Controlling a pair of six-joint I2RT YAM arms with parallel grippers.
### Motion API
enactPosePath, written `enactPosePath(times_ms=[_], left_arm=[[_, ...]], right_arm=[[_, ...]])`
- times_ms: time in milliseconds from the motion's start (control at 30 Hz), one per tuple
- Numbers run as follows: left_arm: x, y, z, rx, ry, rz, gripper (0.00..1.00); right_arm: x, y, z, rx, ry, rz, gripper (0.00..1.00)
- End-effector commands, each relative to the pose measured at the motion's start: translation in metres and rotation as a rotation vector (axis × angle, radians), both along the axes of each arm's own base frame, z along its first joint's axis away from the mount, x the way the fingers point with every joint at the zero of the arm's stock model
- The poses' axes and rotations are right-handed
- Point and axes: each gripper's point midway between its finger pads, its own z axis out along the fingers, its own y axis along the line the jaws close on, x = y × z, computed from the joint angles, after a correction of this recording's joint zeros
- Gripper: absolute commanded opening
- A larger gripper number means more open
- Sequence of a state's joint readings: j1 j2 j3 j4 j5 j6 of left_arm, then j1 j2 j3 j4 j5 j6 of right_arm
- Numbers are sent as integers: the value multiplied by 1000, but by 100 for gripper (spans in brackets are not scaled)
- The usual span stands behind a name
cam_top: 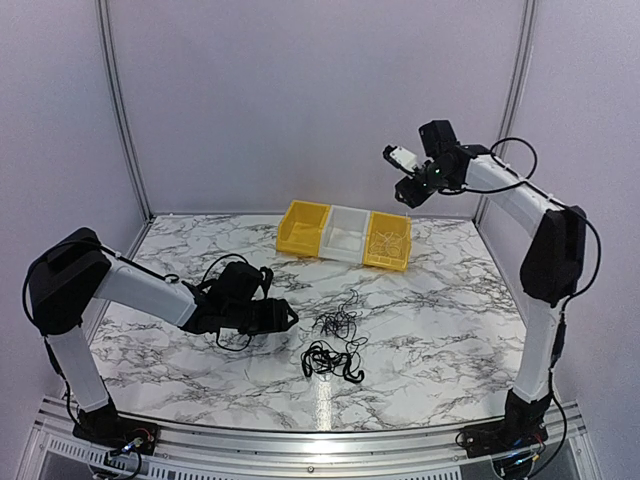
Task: Untangle the cables
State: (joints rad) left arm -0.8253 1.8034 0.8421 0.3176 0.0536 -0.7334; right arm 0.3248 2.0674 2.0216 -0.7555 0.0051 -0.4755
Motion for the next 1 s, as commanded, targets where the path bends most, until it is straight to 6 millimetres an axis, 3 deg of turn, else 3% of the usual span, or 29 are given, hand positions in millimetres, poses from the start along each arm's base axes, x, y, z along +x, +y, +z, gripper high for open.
enactPosePath(times_ms=[0, 67, 233, 367, 467, 533, 633, 967], left_arm=[[2, -4, 19, -29, -47, -24, 67], [-2, -11, 29, -38, -76, -65, 66], [-22, -31, 59, -36, -201, -220, 65], [-35, -43, 68, -53, -226, -291, 64], [-42, -55, 66, -45, -239, -336, 64], [-45, -60, 66, -53, -233, -345, 63], [-43, -57, 66, -43, -231, -290, 63], [-48, -32, 65, -44, -230, -149, 63]], right_arm=[[-23, -12, 27, 66, -7, -29, 51], [-35, -10, 24, 102, -2, -2, 50], [-99, 32, 0, 286, 32, 257, 45], [-156, 70, -39, 334, 127, 430, 43], [-178, 89, -69, 286, 146, 496, 44], [-182, 97, -87, 186, 136, 532, 46], [-166, 101, -105, 57, 73, 527, 50], [-131, 131, -144, -73, 52, 597, 57]])
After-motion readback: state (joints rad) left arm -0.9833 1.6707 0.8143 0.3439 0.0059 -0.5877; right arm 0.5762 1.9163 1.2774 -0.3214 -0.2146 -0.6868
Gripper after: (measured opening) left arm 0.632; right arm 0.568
